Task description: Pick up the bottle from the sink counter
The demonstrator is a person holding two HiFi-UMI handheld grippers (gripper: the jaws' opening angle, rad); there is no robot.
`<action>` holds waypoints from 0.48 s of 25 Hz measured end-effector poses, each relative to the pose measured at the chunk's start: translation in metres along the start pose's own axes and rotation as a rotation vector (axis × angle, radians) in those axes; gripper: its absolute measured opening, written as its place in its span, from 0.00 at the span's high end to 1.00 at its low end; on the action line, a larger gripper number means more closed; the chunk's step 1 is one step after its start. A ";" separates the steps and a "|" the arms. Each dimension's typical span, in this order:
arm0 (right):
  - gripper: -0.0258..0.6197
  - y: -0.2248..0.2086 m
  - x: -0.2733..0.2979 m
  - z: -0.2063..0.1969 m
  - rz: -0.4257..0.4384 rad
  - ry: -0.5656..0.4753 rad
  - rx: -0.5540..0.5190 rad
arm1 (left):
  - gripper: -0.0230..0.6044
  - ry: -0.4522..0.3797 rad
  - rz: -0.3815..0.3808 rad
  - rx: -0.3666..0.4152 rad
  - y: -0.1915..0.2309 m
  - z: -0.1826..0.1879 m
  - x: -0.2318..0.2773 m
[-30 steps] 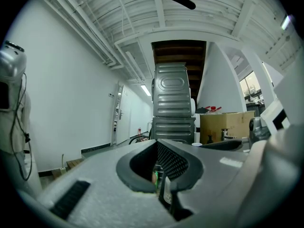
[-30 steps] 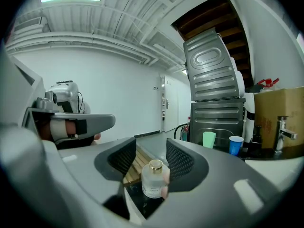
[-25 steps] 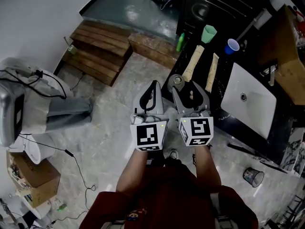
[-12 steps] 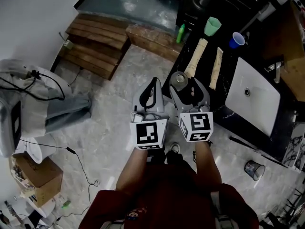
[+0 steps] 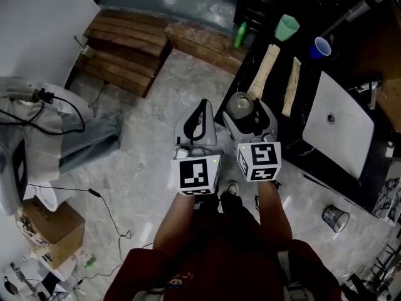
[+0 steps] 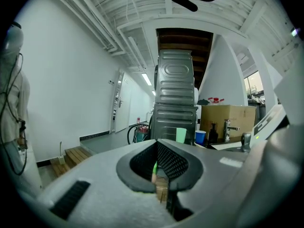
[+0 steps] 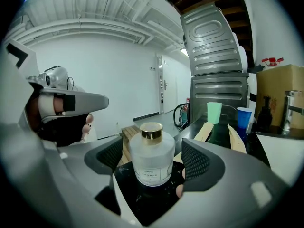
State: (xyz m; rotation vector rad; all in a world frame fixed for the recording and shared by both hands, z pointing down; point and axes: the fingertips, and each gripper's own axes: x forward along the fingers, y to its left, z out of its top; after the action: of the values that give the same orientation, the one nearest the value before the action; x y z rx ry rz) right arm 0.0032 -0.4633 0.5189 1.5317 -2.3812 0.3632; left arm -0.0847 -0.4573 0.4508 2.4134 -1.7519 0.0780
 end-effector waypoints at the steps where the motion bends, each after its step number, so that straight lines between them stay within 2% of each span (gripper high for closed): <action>1: 0.36 0.000 0.003 -0.003 0.002 0.009 0.001 | 0.96 0.002 0.000 0.000 0.001 -0.001 0.001; 12: 0.34 -0.004 0.024 -0.019 0.004 0.062 0.009 | 0.96 0.026 0.008 -0.015 0.012 -0.014 0.012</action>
State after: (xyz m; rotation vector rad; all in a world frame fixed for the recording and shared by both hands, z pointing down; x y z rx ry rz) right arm -0.0009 -0.4778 0.5455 1.4979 -2.3383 0.4170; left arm -0.0918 -0.4701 0.4673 2.3848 -1.7445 0.0970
